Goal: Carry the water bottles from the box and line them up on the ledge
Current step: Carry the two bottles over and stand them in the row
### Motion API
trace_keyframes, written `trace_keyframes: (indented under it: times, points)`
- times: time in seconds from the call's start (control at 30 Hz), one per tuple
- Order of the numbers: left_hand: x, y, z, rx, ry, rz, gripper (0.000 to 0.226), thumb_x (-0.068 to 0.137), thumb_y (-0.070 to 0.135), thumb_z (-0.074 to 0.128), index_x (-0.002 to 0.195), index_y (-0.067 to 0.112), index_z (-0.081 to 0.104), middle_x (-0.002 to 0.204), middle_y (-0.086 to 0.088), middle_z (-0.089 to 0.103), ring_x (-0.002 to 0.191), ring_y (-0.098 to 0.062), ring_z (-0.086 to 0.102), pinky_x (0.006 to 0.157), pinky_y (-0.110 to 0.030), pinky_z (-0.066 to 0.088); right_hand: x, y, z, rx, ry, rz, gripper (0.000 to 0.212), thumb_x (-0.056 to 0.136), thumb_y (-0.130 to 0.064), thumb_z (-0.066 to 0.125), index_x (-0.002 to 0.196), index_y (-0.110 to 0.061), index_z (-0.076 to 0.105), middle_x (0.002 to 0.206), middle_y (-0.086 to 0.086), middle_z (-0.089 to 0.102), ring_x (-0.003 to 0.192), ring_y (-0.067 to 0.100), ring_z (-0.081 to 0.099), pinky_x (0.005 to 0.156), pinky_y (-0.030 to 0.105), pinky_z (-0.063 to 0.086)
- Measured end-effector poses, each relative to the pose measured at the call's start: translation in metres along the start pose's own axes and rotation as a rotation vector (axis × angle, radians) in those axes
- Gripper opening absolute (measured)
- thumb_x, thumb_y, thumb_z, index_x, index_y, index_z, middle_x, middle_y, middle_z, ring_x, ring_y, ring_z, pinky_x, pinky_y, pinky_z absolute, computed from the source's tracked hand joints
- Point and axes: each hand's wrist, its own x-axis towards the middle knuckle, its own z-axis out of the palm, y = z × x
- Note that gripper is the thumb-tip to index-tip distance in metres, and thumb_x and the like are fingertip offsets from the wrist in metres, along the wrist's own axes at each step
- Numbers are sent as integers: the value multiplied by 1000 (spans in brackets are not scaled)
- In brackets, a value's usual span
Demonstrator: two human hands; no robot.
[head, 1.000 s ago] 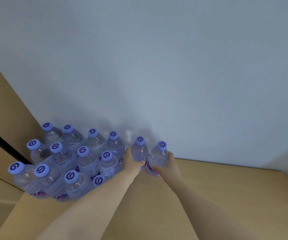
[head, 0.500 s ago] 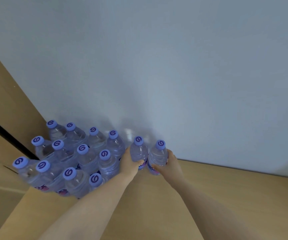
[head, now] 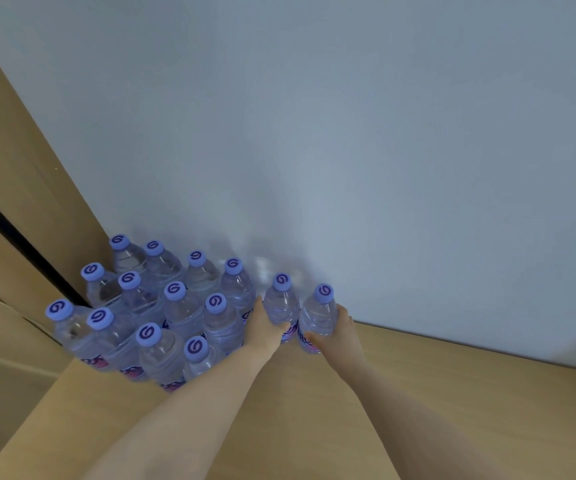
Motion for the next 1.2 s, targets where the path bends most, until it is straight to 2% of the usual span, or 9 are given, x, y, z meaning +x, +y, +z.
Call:
trace_keyframes:
  times: [0.17, 0.27, 0.37, 0.47, 0.6, 0.7, 0.9, 1.07, 1.2]
  points:
    - [-14, -11, 2, 46, 11, 20, 10, 90, 4, 50, 88, 12, 44, 77, -4, 48, 73, -18, 45, 63, -26, 35, -7, 19, 1, -69, -13, 132, 44, 84, -31, 71, 115, -16, 44, 106, 0, 51, 97, 19, 56, 70, 27, 45]
    - [-24, -20, 7, 38, 14, 16, 12, 90, 6, 48, 79, 12, 48, 69, 0, 46, 63, -11, 42, 52, -14, 30, -16, 33, 3, -122, -59, 233, 42, 88, -30, 65, 115, -2, 50, 95, 7, 58, 86, 22, 62, 62, 25, 42]
    - [-38, -36, 12, 52, -81, -73, 22, 91, 6, 45, 103, 23, 48, 84, 0, 54, 79, -21, 57, 63, -23, 41, -27, 44, 8, -215, -154, 266, 27, 93, -29, 57, 109, -7, 53, 90, 1, 56, 81, 19, 58, 71, 28, 44]
    - [-56, -55, 13, 146, -153, -153, 27, 91, 9, 45, 115, 17, 52, 103, -2, 59, 95, -21, 58, 80, -30, 46, -38, 46, 19, -253, -203, 234, 17, 93, -22, 56, 80, -13, 50, 73, -1, 48, 70, 18, 48, 69, 31, 40]
    - [-78, -77, 4, 195, -200, -159, 28, 91, 11, 46, 115, 17, 59, 114, 1, 62, 103, -15, 58, 89, -26, 47, -53, 43, 35, -333, -213, 198, 33, 91, -19, 55, 78, 11, 54, 76, 28, 54, 63, 25, 46, 61, 29, 32]
    - [-93, -90, -12, 225, -238, -137, 31, 91, 9, 43, 116, 17, 60, 117, 2, 61, 110, -15, 57, 95, -26, 46, -66, 37, 49, -355, -284, 171, 22, 92, -23, 52, 80, -4, 54, 72, 1, 50, 67, 15, 45, 66, 32, 44]
    - [-123, -137, -74, 270, -229, -169, 30, 94, 15, 46, 120, 14, 61, 123, 0, 60, 114, -15, 57, 98, -24, 44, -107, 11, 99, -477, -388, 104, 21, 93, -29, 50, 85, -10, 56, 93, 13, 70, 76, 21, 57, 71, 29, 47]
    - [-150, -185, -159, 278, -141, -273, 23, 90, 9, 47, 103, 13, 65, 113, -8, 66, 109, -22, 59, 87, -20, 42, -142, -30, 166, -603, -577, 29, 18, 93, -27, 48, 83, -12, 49, 84, 13, 58, 73, 18, 48, 67, 28, 40]
    - [-179, -233, -238, 280, -97, -353, 19, 90, 10, 48, 100, 14, 64, 112, -9, 65, 107, -23, 59, 81, -23, 42, -170, -73, 237, -638, -624, -37, 22, 96, -27, 49, 90, -7, 54, 91, 16, 64, 80, 23, 54, 82, 38, 51]
